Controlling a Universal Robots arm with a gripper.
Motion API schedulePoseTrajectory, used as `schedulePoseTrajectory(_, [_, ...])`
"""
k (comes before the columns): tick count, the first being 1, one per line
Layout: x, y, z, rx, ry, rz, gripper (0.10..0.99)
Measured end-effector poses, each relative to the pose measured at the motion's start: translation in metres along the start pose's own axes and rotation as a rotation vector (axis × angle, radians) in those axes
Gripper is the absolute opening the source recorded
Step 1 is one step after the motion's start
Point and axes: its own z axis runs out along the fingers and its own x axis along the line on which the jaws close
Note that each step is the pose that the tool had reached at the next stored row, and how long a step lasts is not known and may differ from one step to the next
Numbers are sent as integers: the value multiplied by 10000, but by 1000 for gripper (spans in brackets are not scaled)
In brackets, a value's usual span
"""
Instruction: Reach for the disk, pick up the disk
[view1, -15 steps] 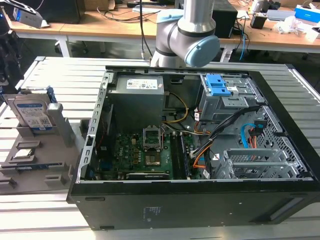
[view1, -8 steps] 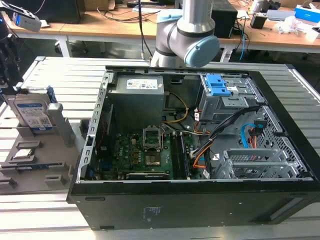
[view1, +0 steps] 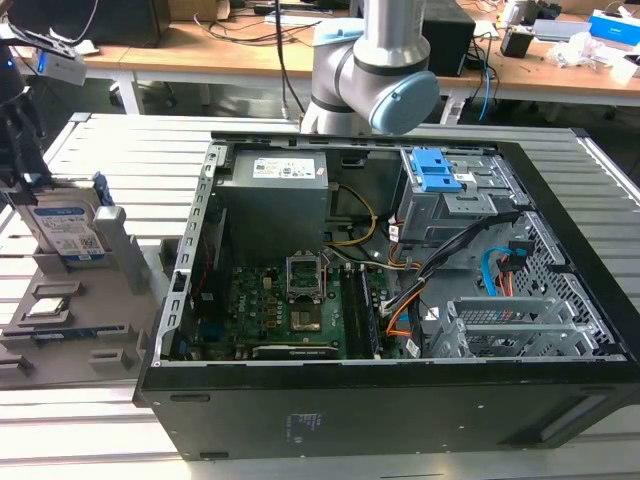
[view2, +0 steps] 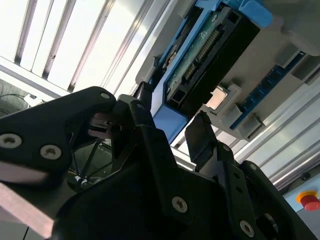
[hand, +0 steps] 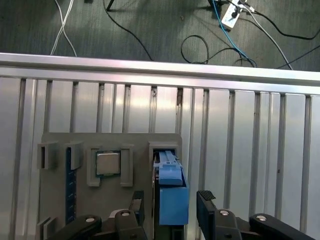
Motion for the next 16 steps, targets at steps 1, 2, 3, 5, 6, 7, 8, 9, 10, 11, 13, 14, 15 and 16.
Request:
schedulePoseTrajectory(1, [1,-1,18,-2,0,0,541])
schedulePoseTrajectory(2, [2,-1,39,-4,0,0,541])
schedulePoseTrajectory(3, [4,-3,70,-5,-1,0,541])
schedulePoseTrajectory(5, [9,-4,98,-7,0,-1,541])
schedulePoseTrajectory(6, [14,-4,117,-8,0,-1,541])
schedulePoseTrajectory(7, [20,-4,132,-8,0,0,541])
schedulePoseTrajectory(8, [26,-4,146,-8,0,-1,541])
schedulePoseTrajectory(9, [30,-4,167,-9,1,1,541])
schedulePoseTrajectory(10, [30,-4,177,-9,0,1,541])
schedulePoseTrajectory(11, [31,-5,184,-9,0,1,541])
schedulePoseTrajectory(13, [31,-6,203,-9,0,0,541])
schedulePoseTrajectory(14, [31,-8,208,-11,1,-1,541])
schedulePoseTrajectory(15, [31,-10,212,-11,1,0,541])
schedulePoseTrajectory(16, [31,-11,216,-10,1,0,541])
